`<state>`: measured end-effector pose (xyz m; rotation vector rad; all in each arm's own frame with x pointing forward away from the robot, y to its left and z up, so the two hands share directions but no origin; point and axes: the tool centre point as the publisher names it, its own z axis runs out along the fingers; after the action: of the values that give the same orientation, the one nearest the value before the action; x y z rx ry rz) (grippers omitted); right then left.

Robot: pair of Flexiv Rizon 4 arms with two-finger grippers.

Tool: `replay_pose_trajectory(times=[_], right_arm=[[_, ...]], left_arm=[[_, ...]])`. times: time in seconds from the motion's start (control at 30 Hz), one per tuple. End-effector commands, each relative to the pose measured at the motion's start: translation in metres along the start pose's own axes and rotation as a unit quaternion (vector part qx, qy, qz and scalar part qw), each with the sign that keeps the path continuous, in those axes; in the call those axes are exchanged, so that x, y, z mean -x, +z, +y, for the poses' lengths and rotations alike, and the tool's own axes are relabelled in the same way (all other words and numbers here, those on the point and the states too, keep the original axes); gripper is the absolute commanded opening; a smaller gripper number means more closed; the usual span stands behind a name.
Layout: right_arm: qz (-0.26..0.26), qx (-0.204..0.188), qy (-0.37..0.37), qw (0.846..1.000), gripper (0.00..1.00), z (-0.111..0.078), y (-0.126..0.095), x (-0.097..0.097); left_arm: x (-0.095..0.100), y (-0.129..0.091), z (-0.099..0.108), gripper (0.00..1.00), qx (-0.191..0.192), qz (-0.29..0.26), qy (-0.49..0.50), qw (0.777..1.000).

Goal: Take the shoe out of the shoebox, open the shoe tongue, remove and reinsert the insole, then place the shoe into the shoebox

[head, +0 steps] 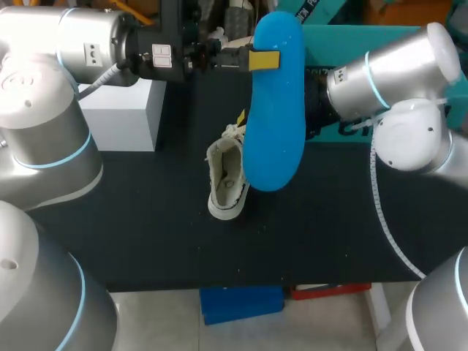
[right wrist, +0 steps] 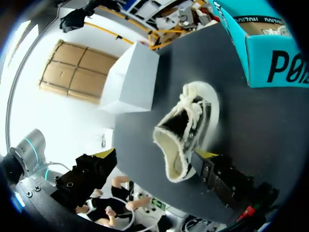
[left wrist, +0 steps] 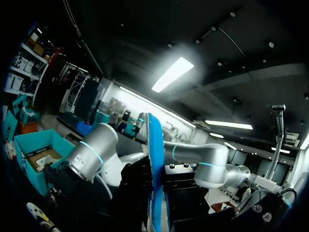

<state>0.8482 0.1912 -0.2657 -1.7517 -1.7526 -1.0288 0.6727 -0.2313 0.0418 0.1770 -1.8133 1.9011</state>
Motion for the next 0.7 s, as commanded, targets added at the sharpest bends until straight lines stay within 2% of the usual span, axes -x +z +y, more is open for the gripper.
replay_pose_trajectory(times=[0.03, 0.2, 0.3, 0.37, 0.43, 0.7], right_arm=[[0.11, 0.006, 0.009, 0.994, 1.0, -0.001, -0.001, 0.001], [0.15, 0.011, 0.031, 0.988, 1.0, 0.001, -0.005, -0.001], [0.195, 0.014, 0.045, 0.98, 1.0, 0.002, -0.008, -0.003], [0.195, 0.018, 0.044, 0.98, 1.0, 0.002, -0.009, -0.003], [0.255, 0.018, 0.054, 0.965, 1.0, 0.002, -0.01, -0.005], [0.289, 0.024, 0.049, 0.956, 1.0, 0.005, -0.013, -0.01]], left_arm=[[-0.001, 0.001, 0.001, 0.0, 0.0, -0.002, 0.0, 1.0], [-0.001, 0.001, 0.001, 0.0, 0.0, -0.002, 0.0, 1.0], [-0.001, 0.001, 0.001, 0.0, 0.0, -0.002, 0.0, 1.0], [-0.001, 0.001, 0.001, 0.0, 0.0, -0.002, 0.0, 1.0], [-0.001, 0.001, 0.001, 0.0, 0.0, -0.002, 0.0, 1.0], [-0.001, 0.001, 0.001, 0.0, 0.0, -0.002, 0.0, 1.0]])
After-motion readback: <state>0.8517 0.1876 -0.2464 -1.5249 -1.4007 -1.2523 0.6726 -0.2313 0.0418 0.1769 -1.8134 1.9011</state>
